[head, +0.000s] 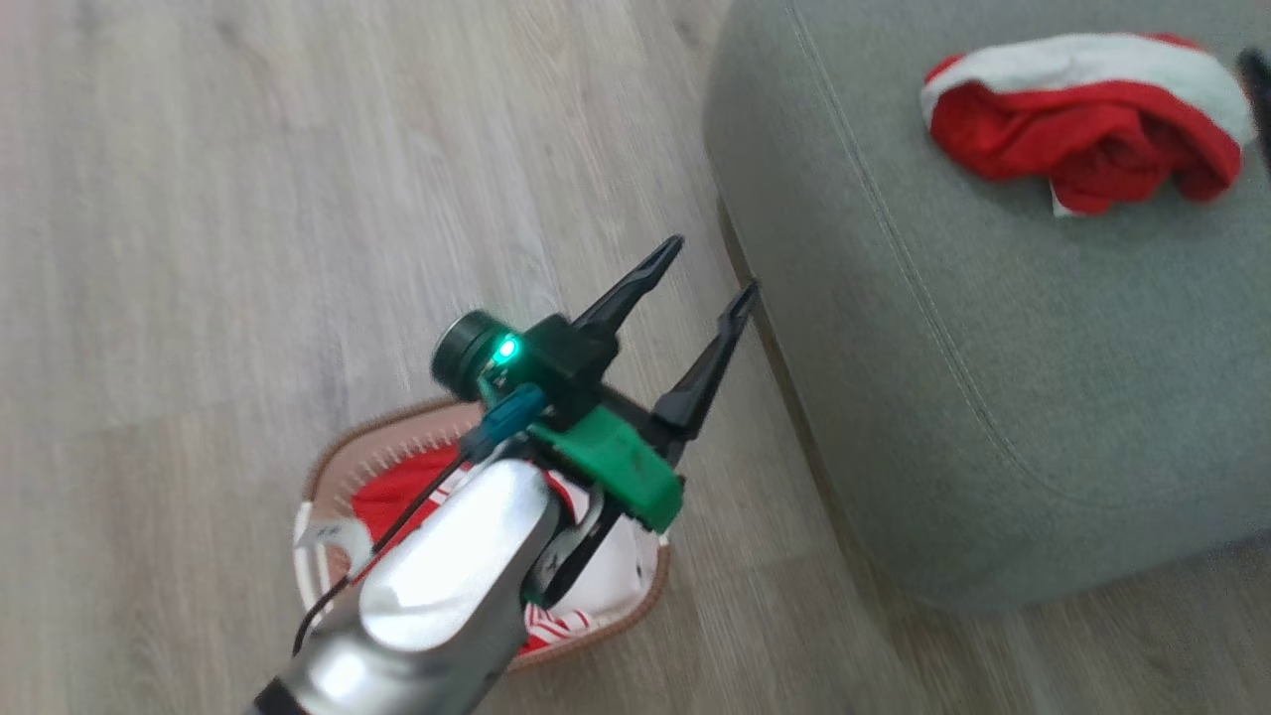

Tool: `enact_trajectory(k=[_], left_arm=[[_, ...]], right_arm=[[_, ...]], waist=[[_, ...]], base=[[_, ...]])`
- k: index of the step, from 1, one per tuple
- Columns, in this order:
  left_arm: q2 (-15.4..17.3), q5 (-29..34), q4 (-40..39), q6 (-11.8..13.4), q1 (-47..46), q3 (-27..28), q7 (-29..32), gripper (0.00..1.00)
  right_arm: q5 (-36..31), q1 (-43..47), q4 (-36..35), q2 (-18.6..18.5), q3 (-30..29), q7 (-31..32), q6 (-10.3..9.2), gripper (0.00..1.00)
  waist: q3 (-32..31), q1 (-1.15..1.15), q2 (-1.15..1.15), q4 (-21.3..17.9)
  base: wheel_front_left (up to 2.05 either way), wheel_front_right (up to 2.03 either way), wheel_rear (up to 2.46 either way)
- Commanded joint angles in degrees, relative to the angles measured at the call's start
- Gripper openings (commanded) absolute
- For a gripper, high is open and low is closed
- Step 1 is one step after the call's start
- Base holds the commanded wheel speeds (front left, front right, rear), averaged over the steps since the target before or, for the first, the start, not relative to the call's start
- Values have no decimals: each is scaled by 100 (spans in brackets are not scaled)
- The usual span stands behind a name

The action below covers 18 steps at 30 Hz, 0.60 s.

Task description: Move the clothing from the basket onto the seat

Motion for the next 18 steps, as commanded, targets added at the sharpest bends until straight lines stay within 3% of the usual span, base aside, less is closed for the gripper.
enact_trajectory(k=[1, 6, 11, 12, 13, 14, 18], left_arm=[[127, 69, -281, -3, 55, 311, -54, 100], [259, 77, -486, 29, 426, 606, -54, 100], [369, 88, -667, 136, 754, 982, -54, 100], [369, 88, -667, 136, 754, 982, -54, 100], [419, 89, -722, 185, 893, 1141, -54, 100], [419, 89, -722, 185, 893, 1141, -54, 100], [504, 90, -843, 297, 1186, 1514, -54, 100]], right_arm=[[-317, 321, -321, -225, -564, -65, -1, 100], [-1209, 1362, -1050, 134, -2145, -66, -1, 100], [-2145, 2671, -1917, 830, -3534, -67, -1, 100], [-2145, 2671, -1917, 830, -3534, -67, -1, 100], [-2455, 3156, -2299, 1136, -3907, -67, -1, 100], [-2455, 3156, -2299, 1136, -3907, -67, -1, 100], [-2940, 3957, -2910, 1698, -4310, -67, -1, 100]], waist=[[-331, 0, 0, 234], [-622, 0, 0, 524], [-806, 0, 0, 876], [-806, 0, 0, 876], [-863, 0, 0, 1003], [-863, 0, 0, 1003], [-973, 0, 0, 1225]], base=[[0, 0, 0], [0, 0, 0], [0, 0, 0], [0, 0, 0], [0, 0, 0], [0, 0, 0], [0, 0, 0]])
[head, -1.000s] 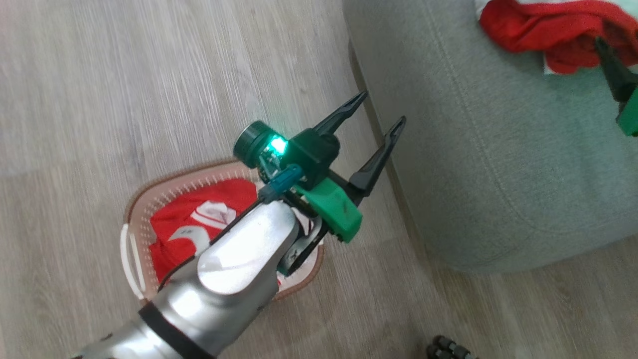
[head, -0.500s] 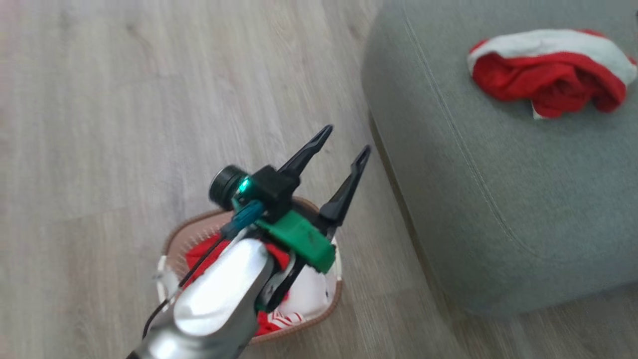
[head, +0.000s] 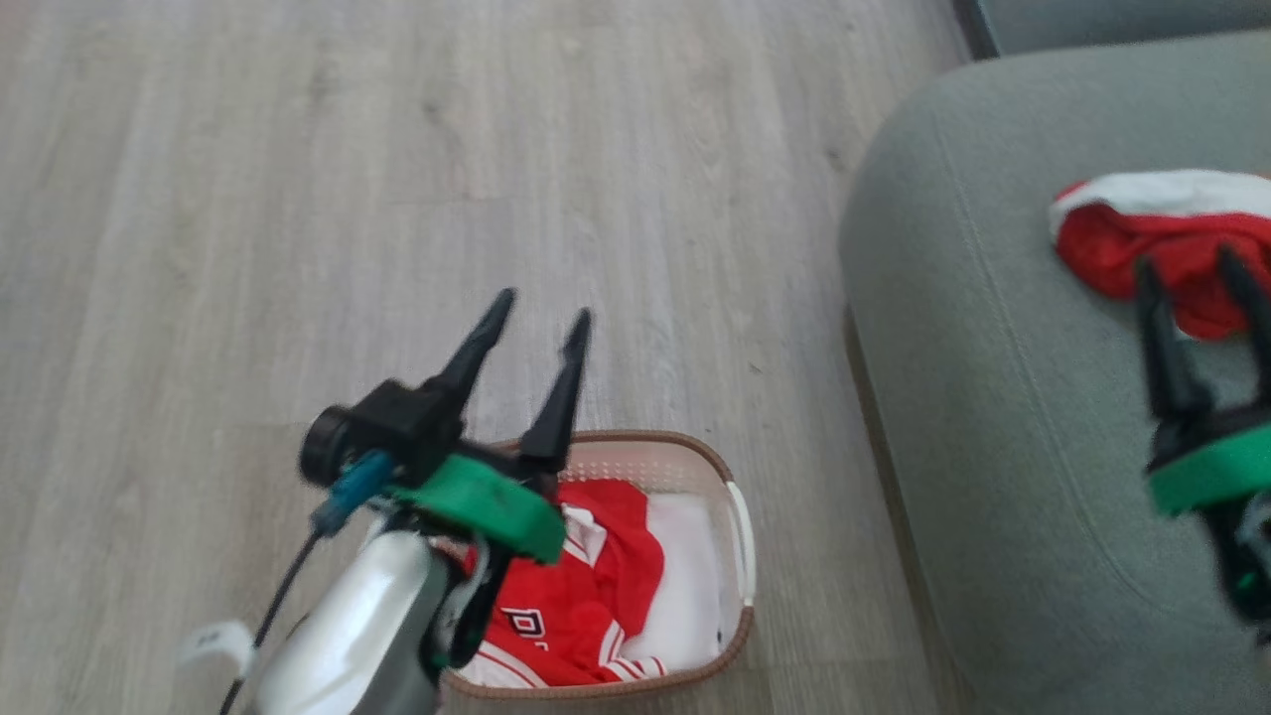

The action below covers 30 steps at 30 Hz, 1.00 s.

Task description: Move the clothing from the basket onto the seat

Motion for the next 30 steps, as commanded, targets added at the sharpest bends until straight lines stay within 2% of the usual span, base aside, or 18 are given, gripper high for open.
enact_trajectory(k=[1, 6, 13, 22, 30], left_arm=[[110, 39, -250, 71, -64, 327, -54, 100], [165, 70, -389, 197, 364, 823, -54, 100], [73, 230, -539, 219, 989, 1490, -54, 100], [-184, 743, -629, 70, 1468, 2049, -54, 100], [-416, 1004, -615, -147, 1484, 2341, -54, 100]], right_arm=[[-99, 102, -295, -21, -22, -52, -1, 100], [-436, 668, -759, 460, -210, -52, -1, 100], [-806, 1186, -1268, 1033, -399, -52, -1, 100], [-1128, 1381, -1482, 1382, -341, -52, -1, 100], [-1176, 1331, -1508, 1428, -339, -52, -1, 100]], waist=[[-119, 0, 0, 162], [-203, 0, 0, 333], [-305, 0, 0, 459], [-310, 0, 0, 463], [-251, 0, 0, 451]], base=[[0, 0, 0], [0, 0, 0], [0, 0, 0], [0, 0, 0], [0, 0, 0]])
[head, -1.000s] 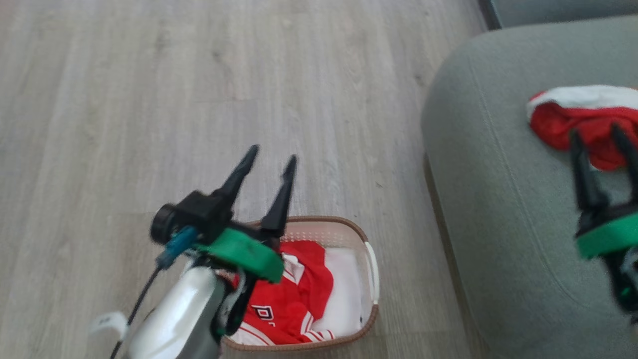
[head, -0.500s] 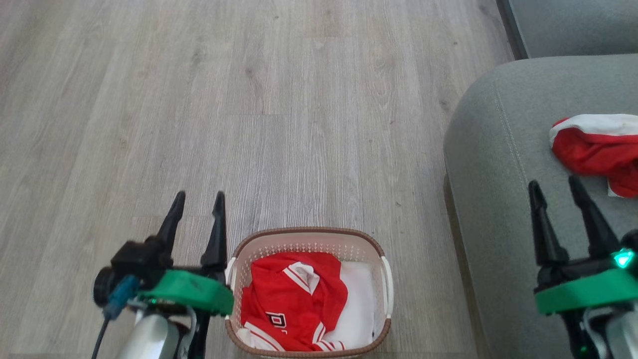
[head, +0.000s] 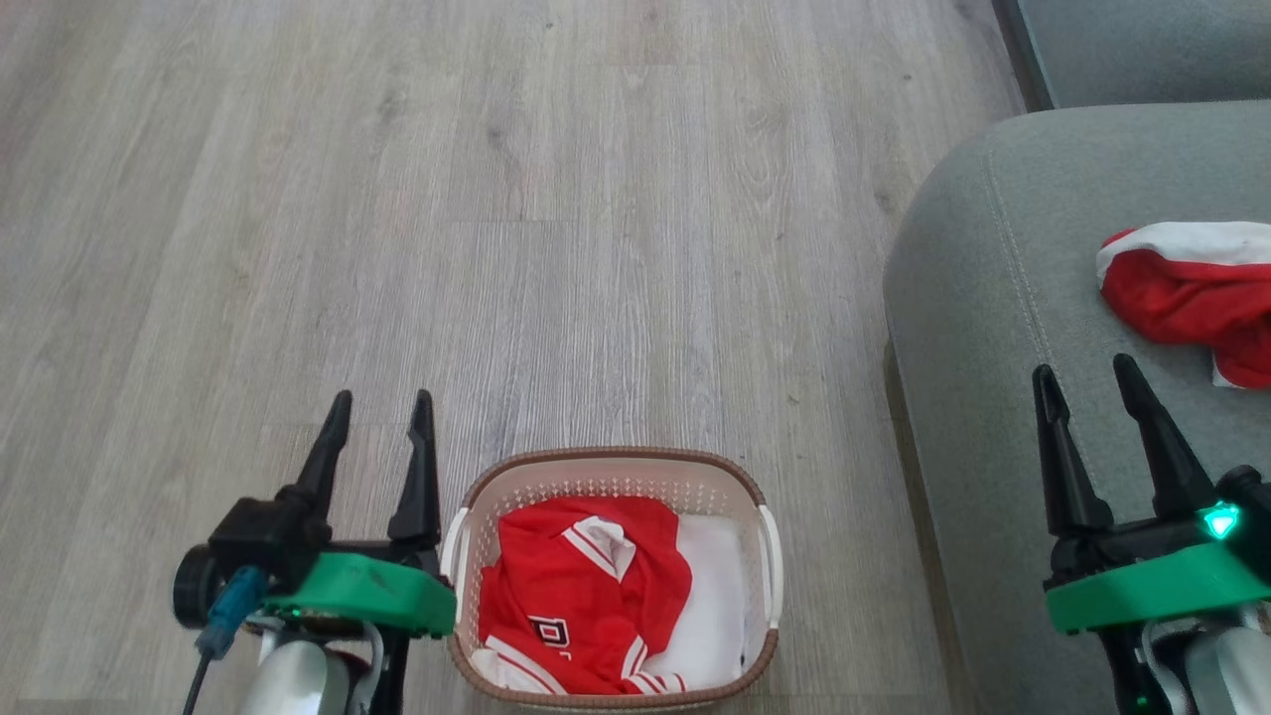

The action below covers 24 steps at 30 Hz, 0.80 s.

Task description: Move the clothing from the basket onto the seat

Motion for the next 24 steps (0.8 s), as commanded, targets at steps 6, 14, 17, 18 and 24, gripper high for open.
enact_trajectory(k=[6, 14, 17, 18, 24], left_arm=[[-85, 155, -171, -138, -173, 369, -55, 100], [-150, 241, -139, -242, -184, 488, -55, 100], [-167, 268, -115, -271, -200, 495, -55, 100], [-172, 274, -91, -283, -214, 482, -55, 100], [-192, 278, 38, -249, -428, 359, -55, 100]], right_arm=[[-13, -134, -217, -50, 71, -52, -1, 100], [7, -152, -230, -63, 74, -52, -1, 100], [21, -183, -238, -81, 96, -52, -1, 100], [29, -202, -243, -89, 105, -52, -1, 100], [150, -442, -264, -243, 149, -52, -1, 100]], waist=[[25, 0, 0, -18], [66, 0, 0, -39], [118, 0, 0, -73], [143, 0, 0, -90], [592, 0, 0, -245]], base=[[0, 0, 0], [0, 0, 0], [0, 0, 0], [0, 0, 0], [0, 0, 0]])
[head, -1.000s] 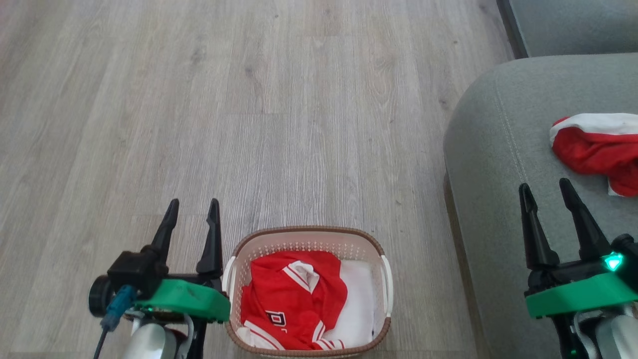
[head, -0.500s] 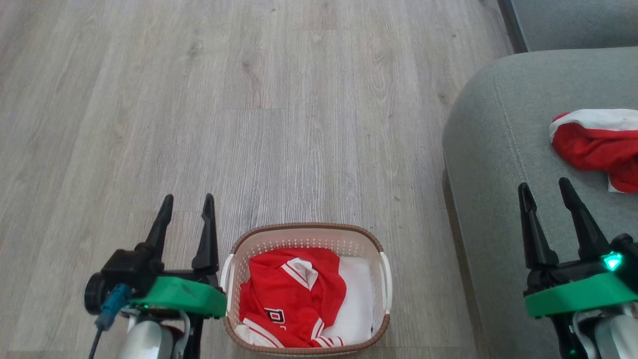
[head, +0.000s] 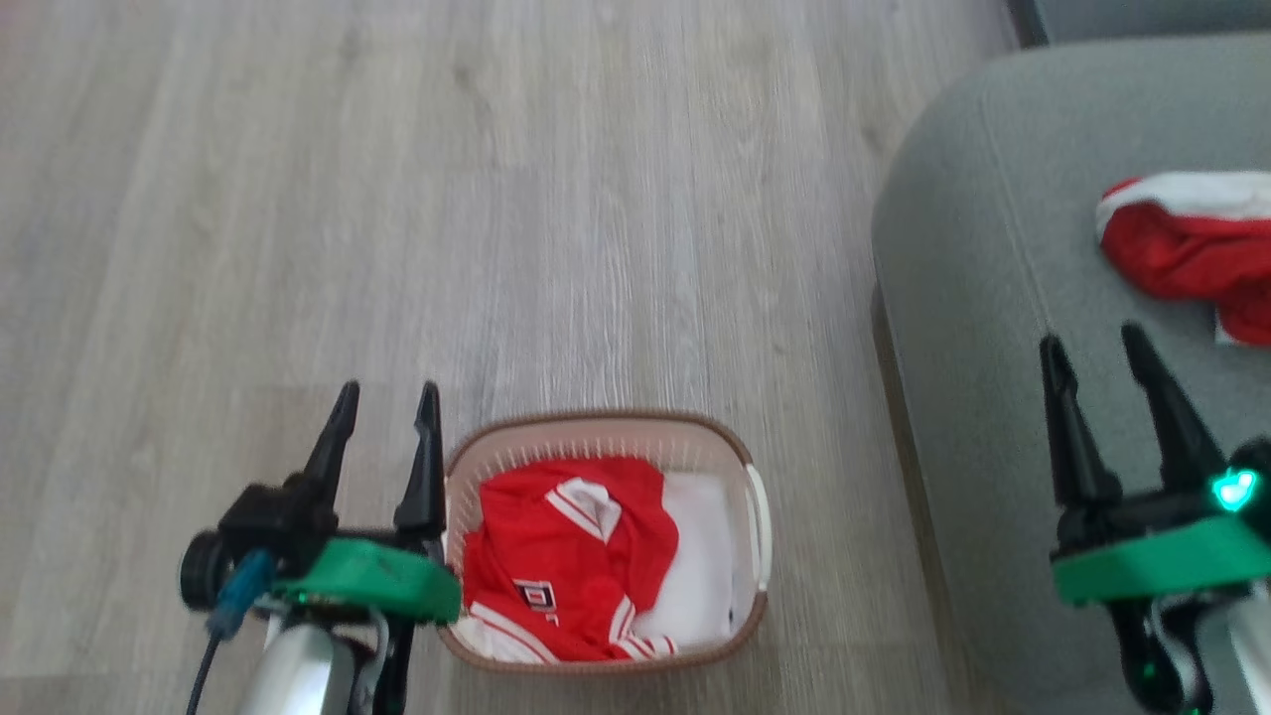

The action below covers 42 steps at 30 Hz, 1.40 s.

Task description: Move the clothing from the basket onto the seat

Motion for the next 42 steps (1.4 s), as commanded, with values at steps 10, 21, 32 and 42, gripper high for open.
enact_trajectory(k=[10, 21, 32, 42], left_arm=[[-11, -110, 549, 256, -1164, -427, -55, 100], [-12, -601, 2792, 210, -2511, -1152, -55, 100], [-12, -1035, 4768, 2, -3651, -1443, -55, 100], [132, -1109, 6211, -50, -4625, -1456, 239, 100]], right_arm=[[356, -999, -287, -466, 206, -52, -1, 100], [563, -1708, -540, -675, 213, -52, -1, 100], [682, -2313, -1021, -803, 97, -52, -1, 100], [733, -2631, -1257, -801, -35, -52, -1, 100]], waist=[[1336, 0, 0, -396], [2488, 0, 0, -679], [3565, 0, 0, -985], [4446, 0, 0, -1379]], base=[[0, 0, 0], [0, 0, 0], [0, 0, 0], [0, 0, 0]])
